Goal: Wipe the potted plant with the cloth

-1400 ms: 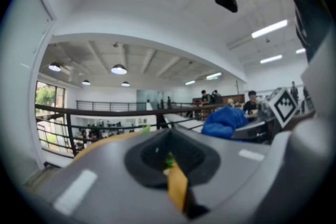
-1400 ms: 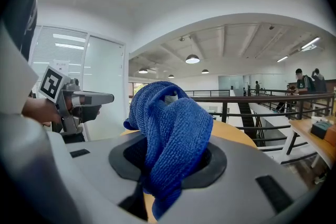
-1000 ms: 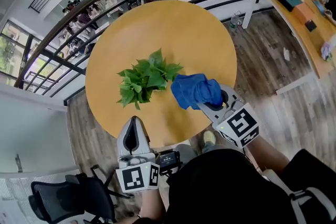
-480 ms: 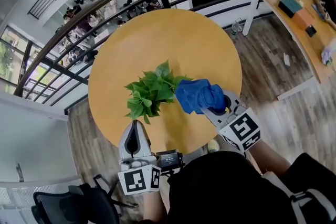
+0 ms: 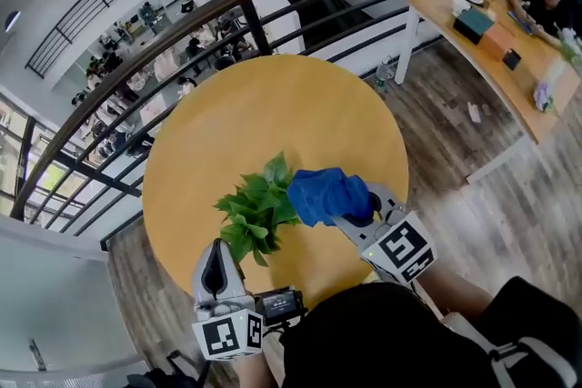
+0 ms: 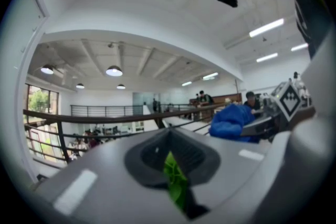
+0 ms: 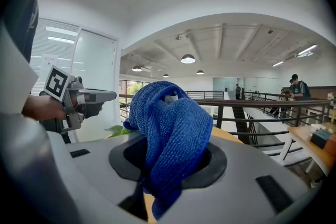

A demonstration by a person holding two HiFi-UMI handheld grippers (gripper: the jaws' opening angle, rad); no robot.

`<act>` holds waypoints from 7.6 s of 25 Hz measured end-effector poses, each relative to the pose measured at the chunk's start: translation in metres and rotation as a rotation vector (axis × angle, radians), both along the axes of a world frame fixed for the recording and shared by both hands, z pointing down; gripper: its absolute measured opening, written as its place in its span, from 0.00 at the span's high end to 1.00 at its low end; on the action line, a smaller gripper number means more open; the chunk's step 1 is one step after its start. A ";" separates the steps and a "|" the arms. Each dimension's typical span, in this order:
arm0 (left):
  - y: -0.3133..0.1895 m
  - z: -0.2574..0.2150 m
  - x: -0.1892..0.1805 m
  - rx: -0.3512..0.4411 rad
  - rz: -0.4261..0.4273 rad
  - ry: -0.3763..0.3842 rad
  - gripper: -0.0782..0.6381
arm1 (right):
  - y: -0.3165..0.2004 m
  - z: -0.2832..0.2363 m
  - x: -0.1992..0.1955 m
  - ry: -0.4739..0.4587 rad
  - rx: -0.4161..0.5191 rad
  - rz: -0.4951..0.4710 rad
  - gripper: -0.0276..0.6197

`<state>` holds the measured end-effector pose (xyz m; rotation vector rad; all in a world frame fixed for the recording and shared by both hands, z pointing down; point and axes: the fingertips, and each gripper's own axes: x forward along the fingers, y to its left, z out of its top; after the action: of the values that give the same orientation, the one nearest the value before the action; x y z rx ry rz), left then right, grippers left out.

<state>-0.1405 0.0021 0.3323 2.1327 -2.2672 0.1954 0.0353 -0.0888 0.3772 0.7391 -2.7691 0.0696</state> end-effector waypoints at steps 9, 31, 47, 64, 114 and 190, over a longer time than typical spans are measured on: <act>-0.015 0.009 -0.052 0.017 0.072 0.021 0.89 | -0.004 0.003 -0.037 0.055 0.021 0.075 0.73; -0.077 0.076 -0.046 -0.158 0.337 -0.001 0.73 | -0.024 0.045 -0.044 0.150 -0.023 0.120 0.73; -0.072 0.090 -0.051 -0.229 0.294 0.016 0.89 | -0.058 0.119 0.035 0.355 -0.107 0.294 0.73; -0.066 0.080 -0.015 -0.211 0.490 0.043 0.50 | -0.032 0.090 -0.024 0.413 0.060 0.094 0.73; -0.074 0.090 -0.026 -0.224 0.386 0.060 0.89 | 0.002 0.090 -0.060 0.385 0.040 -0.077 0.73; -0.077 0.085 -0.023 -0.208 0.341 0.093 0.89 | -0.104 0.100 -0.141 0.560 0.280 -0.352 0.73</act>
<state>-0.1639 -0.0745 0.4170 2.3415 -1.7363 0.3149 -0.1059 -0.1926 0.4774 0.2576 -2.3346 -0.5218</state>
